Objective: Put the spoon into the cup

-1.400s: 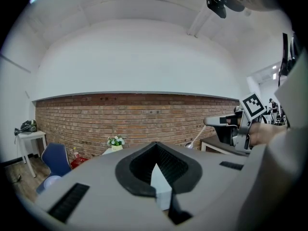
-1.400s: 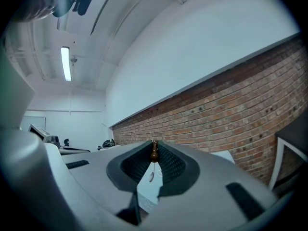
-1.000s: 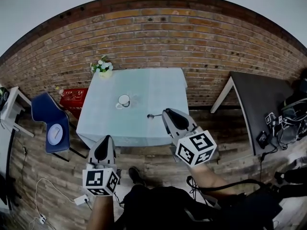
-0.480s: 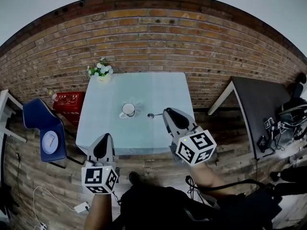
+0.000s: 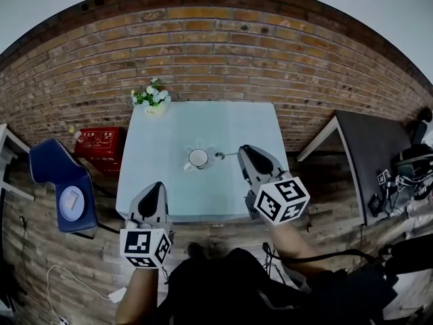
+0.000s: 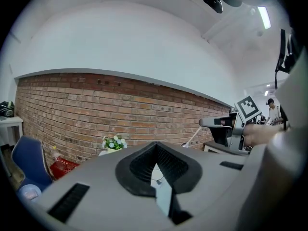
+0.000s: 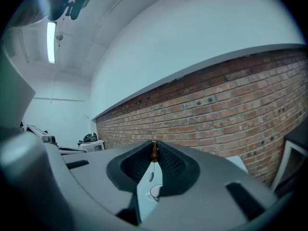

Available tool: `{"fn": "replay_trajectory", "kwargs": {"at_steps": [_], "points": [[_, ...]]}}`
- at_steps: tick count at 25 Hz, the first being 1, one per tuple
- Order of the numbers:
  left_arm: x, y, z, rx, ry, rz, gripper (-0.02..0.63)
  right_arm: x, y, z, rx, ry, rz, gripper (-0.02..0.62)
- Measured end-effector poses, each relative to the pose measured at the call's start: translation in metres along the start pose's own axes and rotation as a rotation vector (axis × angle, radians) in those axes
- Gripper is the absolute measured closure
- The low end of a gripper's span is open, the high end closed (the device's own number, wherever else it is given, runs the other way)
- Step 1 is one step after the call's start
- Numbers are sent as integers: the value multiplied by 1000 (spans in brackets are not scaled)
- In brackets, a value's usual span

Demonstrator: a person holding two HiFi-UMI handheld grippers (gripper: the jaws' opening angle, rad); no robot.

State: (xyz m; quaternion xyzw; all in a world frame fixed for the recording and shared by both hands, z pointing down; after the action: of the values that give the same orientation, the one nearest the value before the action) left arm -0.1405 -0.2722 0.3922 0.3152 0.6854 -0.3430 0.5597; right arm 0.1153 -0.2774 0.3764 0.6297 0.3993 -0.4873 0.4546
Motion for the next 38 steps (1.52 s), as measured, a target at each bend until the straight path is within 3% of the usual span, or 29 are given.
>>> {"fn": "replay_trajectory", "kwargs": {"at_steps": [10, 18, 38], "points": [[-28, -25, 20, 20, -53, -25, 597, -50, 17, 55, 18, -79, 36, 546], [-37, -23, 26, 156, -76, -10, 598, -92, 40, 95, 99, -171, 42, 546], [-39, -17, -8, 439, -118, 49, 598, -214, 43, 144, 267, -406, 70, 546]]}}
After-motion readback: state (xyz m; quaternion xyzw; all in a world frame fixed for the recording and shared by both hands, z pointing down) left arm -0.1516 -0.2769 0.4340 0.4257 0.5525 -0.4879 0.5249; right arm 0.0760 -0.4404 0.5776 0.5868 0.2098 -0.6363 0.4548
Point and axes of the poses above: the fingertips, and each gripper's own axes: z forward along the fingers, y to its right, x out of its top, the point moved 4 cm from there along -z, backward along the fingers, and after that the axes turned 13 degrees about y, right-handed, at the moved point
